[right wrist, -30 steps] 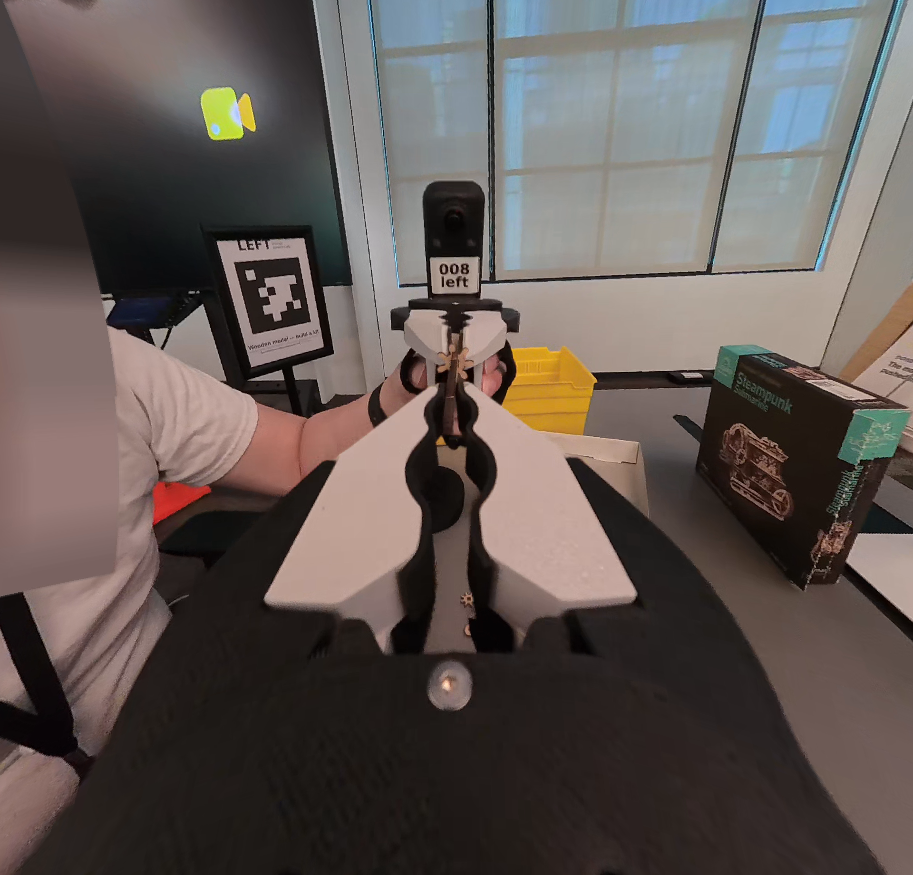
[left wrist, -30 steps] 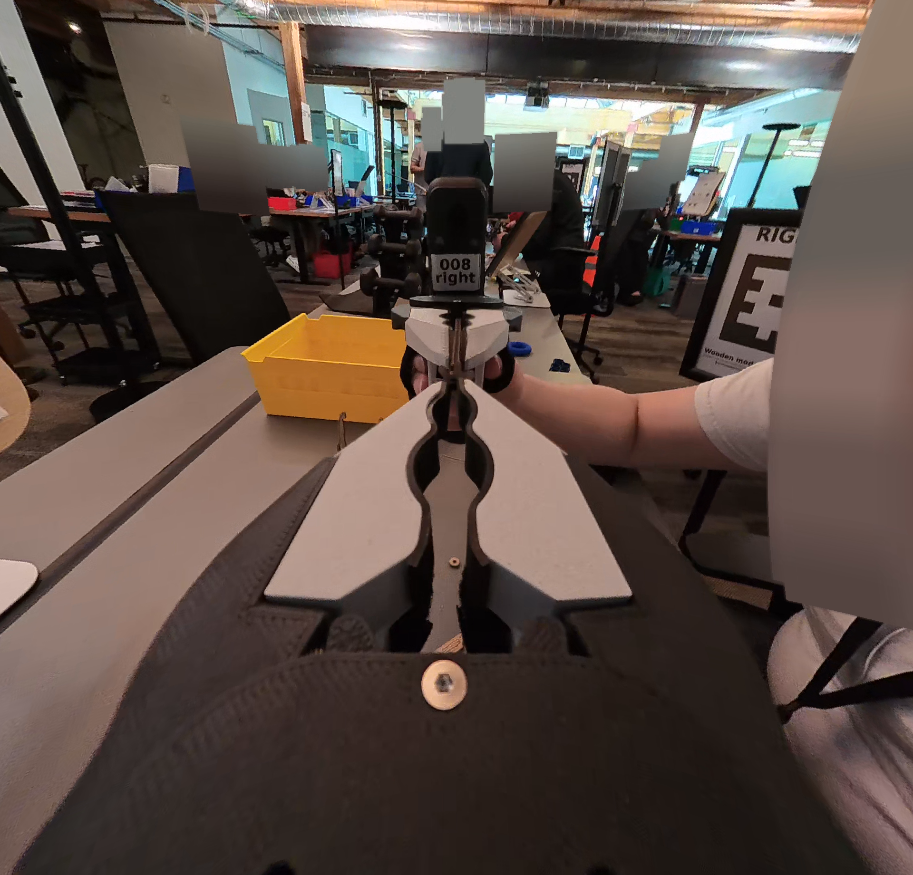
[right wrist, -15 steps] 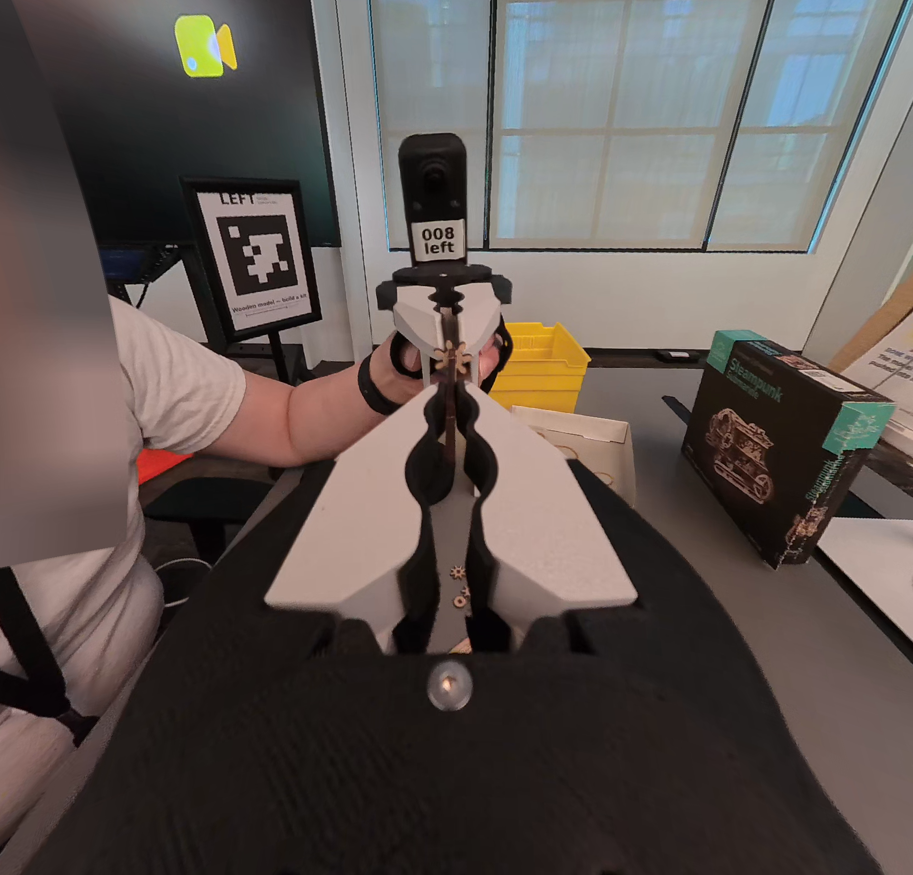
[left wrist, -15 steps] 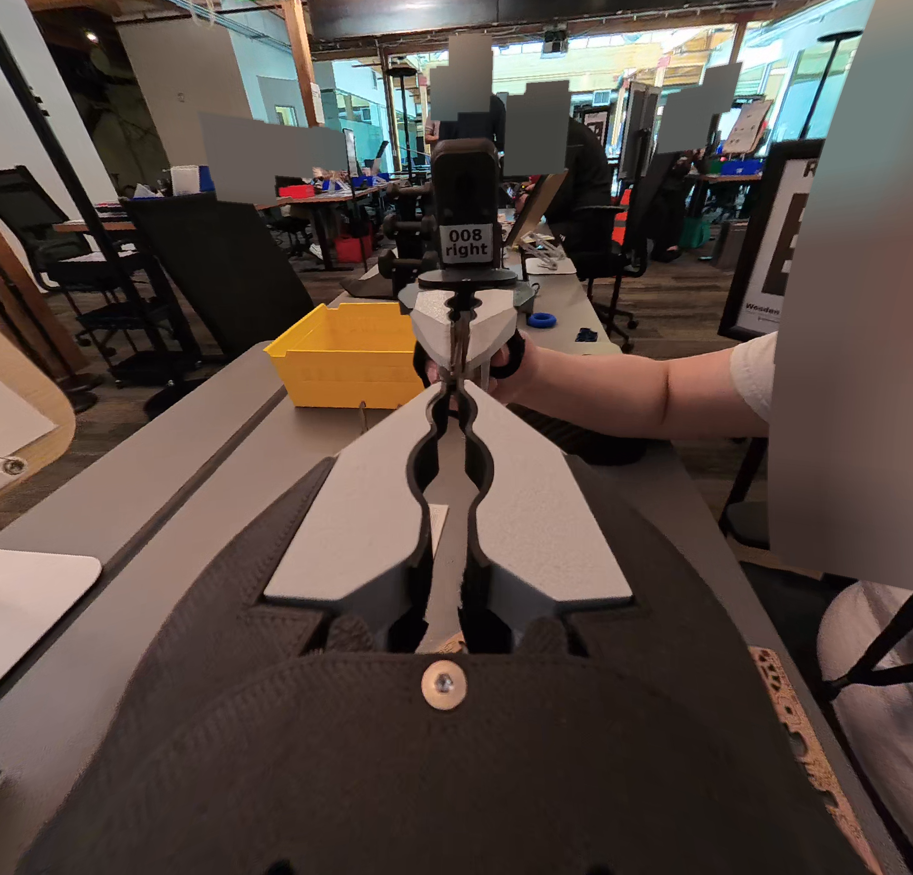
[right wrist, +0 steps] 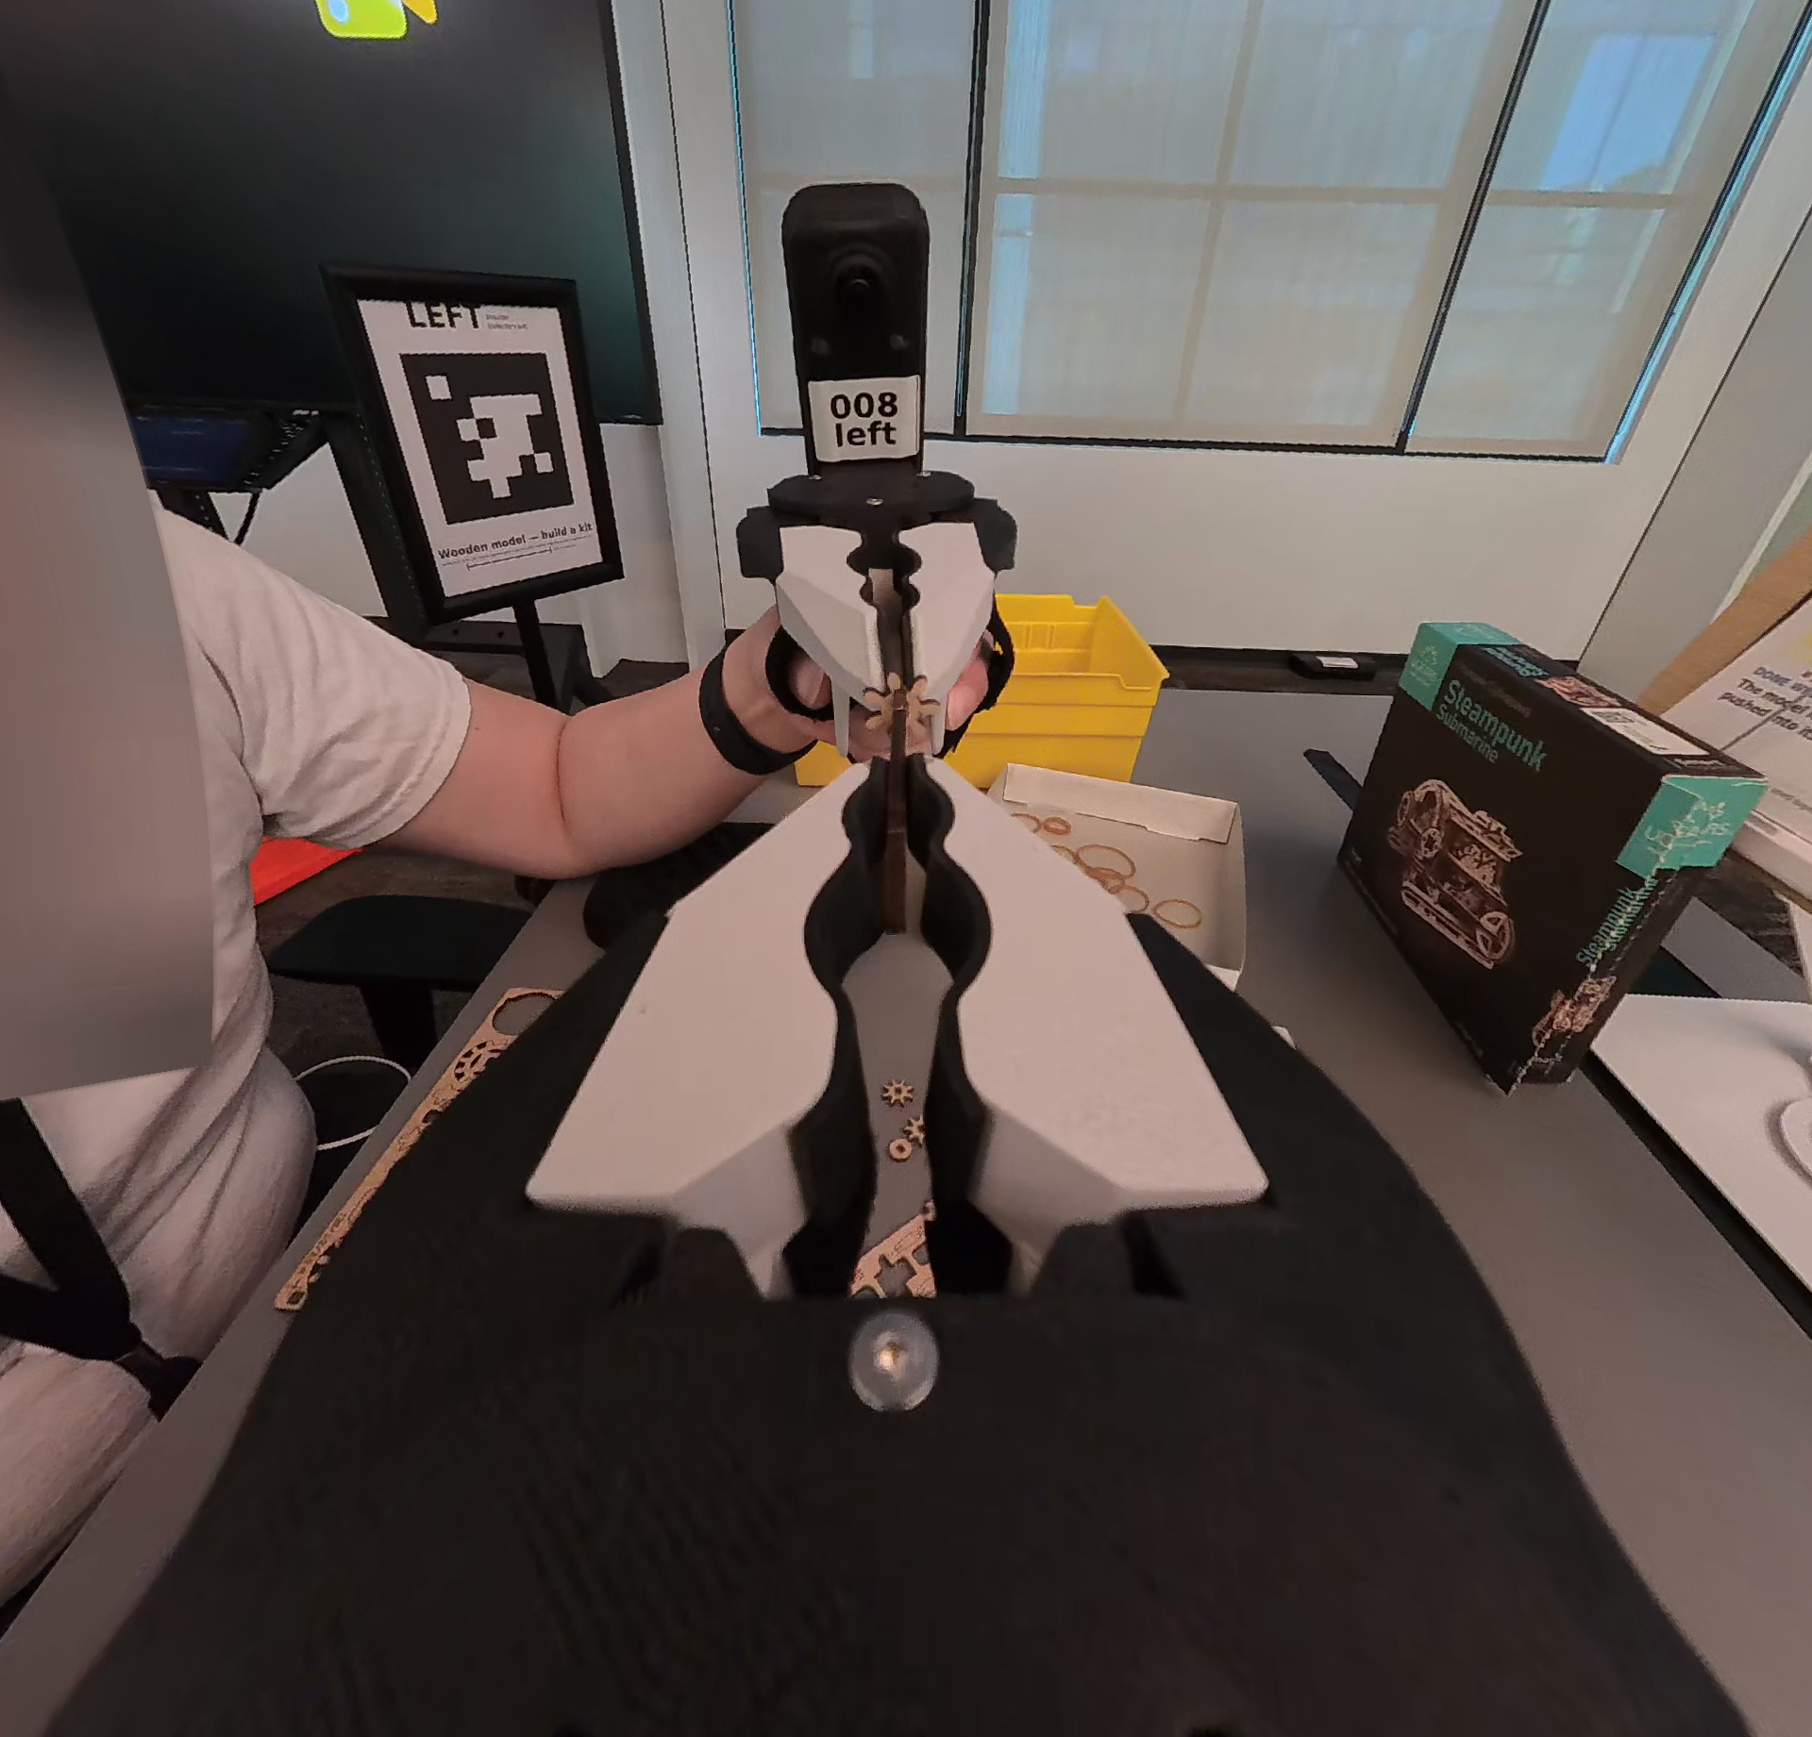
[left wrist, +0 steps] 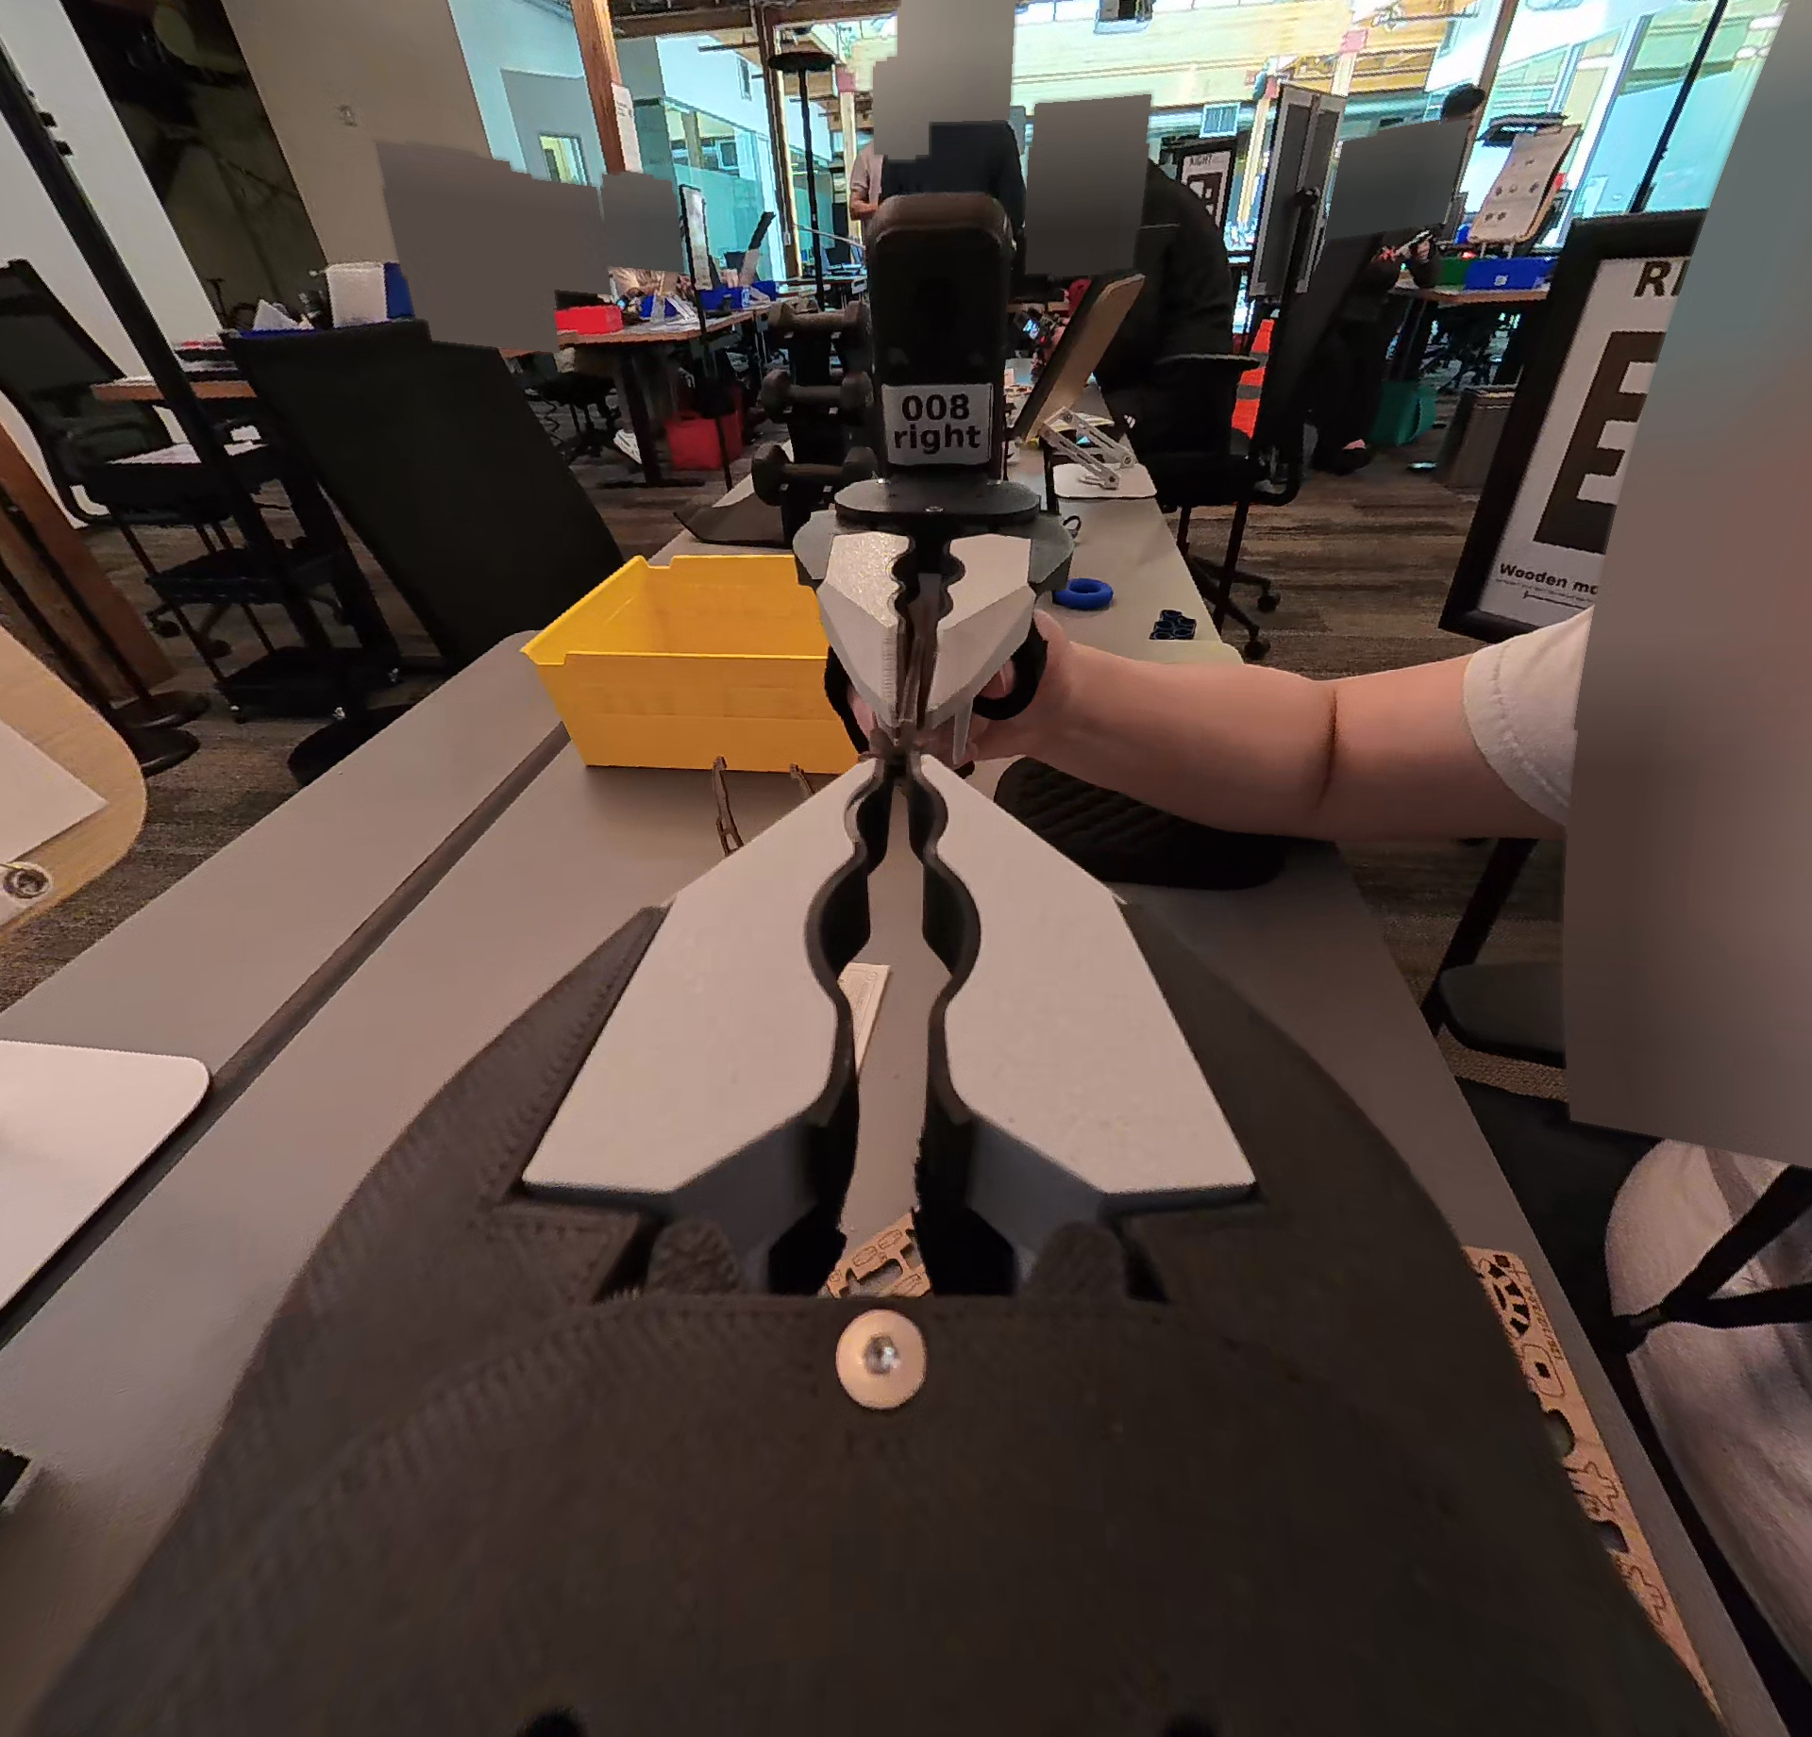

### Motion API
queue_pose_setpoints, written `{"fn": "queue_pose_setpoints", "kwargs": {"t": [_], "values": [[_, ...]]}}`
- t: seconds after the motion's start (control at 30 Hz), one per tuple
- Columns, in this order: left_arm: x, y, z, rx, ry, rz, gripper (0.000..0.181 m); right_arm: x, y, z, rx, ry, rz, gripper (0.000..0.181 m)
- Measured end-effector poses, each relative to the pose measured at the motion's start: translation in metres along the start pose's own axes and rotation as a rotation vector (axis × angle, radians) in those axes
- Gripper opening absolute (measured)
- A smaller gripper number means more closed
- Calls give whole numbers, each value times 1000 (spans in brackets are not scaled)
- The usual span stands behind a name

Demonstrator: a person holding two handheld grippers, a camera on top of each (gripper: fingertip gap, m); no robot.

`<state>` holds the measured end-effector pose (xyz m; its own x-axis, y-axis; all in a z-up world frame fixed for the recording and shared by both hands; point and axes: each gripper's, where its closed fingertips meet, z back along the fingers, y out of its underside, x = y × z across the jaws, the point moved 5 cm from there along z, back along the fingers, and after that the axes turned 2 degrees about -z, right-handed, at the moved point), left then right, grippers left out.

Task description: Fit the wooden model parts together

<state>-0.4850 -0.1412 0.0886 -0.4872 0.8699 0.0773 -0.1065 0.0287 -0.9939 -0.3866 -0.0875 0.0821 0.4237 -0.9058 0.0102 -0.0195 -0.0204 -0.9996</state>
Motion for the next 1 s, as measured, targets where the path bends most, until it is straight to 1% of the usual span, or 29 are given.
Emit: {"fn": "queue_pose_setpoints", "kwargs": {"t": [0.5, 1.0], "values": [[-3, 5, 1, 58, 31, -13, 0, 3, 4, -1, 57, -27, 6, 1], [-1, 12, 2, 134, 23, -20, 0, 2, 11, -4, 121, -7, 26, 2]]}}
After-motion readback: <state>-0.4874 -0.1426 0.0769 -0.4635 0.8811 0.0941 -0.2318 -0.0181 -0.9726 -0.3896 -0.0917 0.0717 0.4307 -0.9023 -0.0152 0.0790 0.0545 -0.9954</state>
